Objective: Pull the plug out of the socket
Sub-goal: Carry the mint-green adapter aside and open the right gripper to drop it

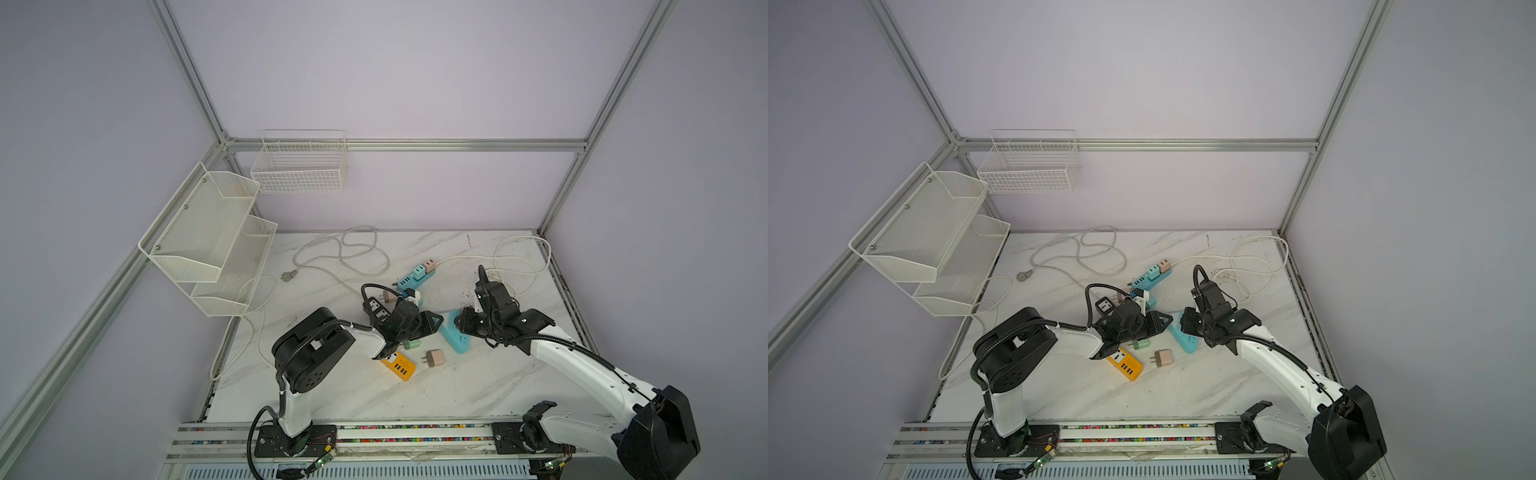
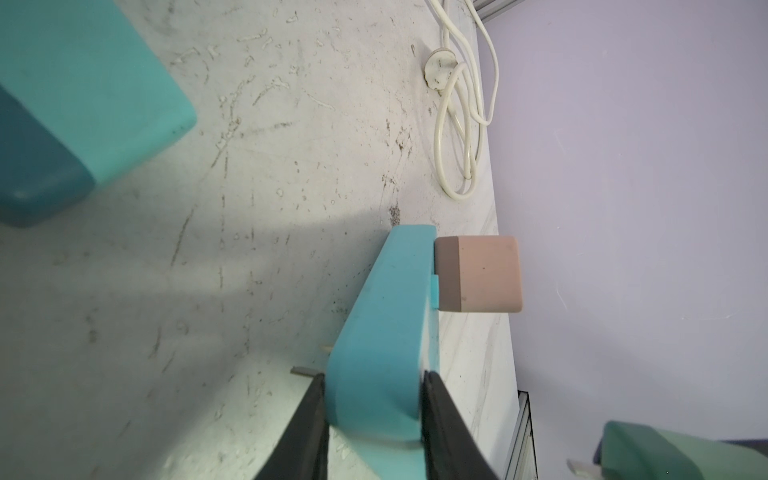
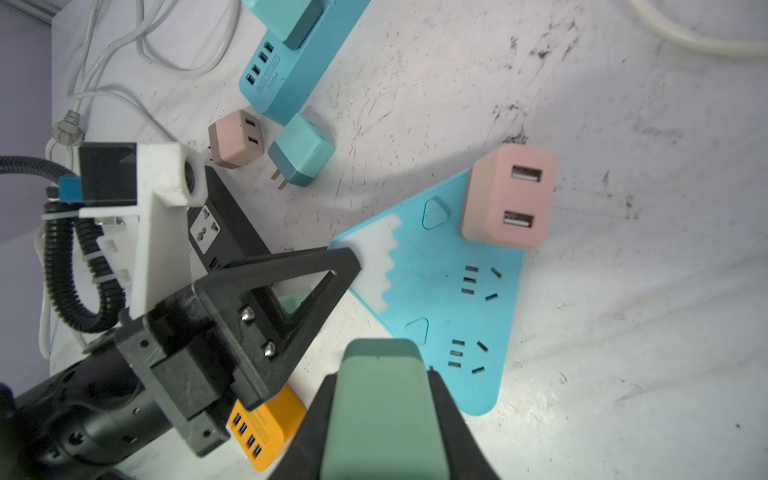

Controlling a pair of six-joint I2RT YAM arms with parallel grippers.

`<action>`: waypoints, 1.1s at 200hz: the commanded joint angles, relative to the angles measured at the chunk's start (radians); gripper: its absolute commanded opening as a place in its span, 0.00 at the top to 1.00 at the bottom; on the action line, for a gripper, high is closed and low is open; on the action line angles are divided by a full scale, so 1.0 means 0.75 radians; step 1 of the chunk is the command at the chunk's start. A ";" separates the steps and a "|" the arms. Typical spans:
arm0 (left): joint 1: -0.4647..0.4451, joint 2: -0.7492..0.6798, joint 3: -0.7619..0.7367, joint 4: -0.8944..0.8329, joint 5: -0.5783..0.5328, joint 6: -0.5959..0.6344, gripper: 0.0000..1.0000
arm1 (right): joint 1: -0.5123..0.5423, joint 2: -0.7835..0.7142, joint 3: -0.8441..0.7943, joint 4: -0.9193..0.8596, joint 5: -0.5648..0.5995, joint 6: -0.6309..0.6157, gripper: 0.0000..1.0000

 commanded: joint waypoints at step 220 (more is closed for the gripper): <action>0.014 -0.047 0.093 -0.333 -0.088 0.152 0.49 | -0.003 -0.094 -0.562 0.414 -0.392 0.057 0.79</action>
